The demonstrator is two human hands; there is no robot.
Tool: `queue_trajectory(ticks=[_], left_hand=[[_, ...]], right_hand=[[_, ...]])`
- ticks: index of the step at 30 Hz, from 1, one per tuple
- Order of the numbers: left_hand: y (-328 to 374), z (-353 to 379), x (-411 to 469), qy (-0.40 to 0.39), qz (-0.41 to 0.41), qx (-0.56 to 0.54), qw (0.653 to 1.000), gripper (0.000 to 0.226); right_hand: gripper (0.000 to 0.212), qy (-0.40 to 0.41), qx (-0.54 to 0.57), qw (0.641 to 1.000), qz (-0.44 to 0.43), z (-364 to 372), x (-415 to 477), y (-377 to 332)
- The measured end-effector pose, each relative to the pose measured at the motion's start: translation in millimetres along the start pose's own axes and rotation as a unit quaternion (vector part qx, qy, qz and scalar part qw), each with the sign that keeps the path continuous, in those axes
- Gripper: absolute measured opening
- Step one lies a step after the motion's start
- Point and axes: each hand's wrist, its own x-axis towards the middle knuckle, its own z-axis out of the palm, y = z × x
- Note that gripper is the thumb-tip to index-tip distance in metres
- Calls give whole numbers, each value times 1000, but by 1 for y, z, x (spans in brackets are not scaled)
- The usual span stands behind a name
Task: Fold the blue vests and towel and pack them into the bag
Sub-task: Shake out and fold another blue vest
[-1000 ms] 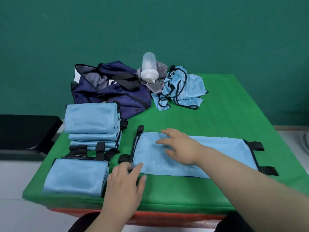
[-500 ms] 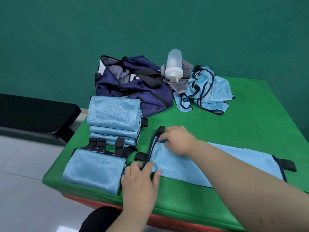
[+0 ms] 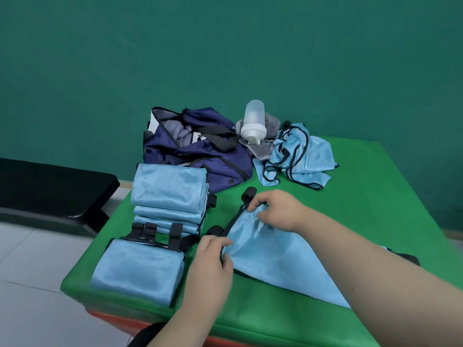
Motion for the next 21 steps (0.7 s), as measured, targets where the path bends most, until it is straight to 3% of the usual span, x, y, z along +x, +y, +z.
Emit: queue_trajectory(ticks=[5,9,21], left_hand=[[49,-36,26,30,83,-107,990,44],[98,-67,48,36,149,-129,980,51],[214,-142,55,15,287,-139,948,43]], right_hand=[[30,99,116,988,-4,-54,-44,-9],[30,167,185,968,-38,-93,-87,-25],[34,345,230,900,-137,-159,-194,-73]])
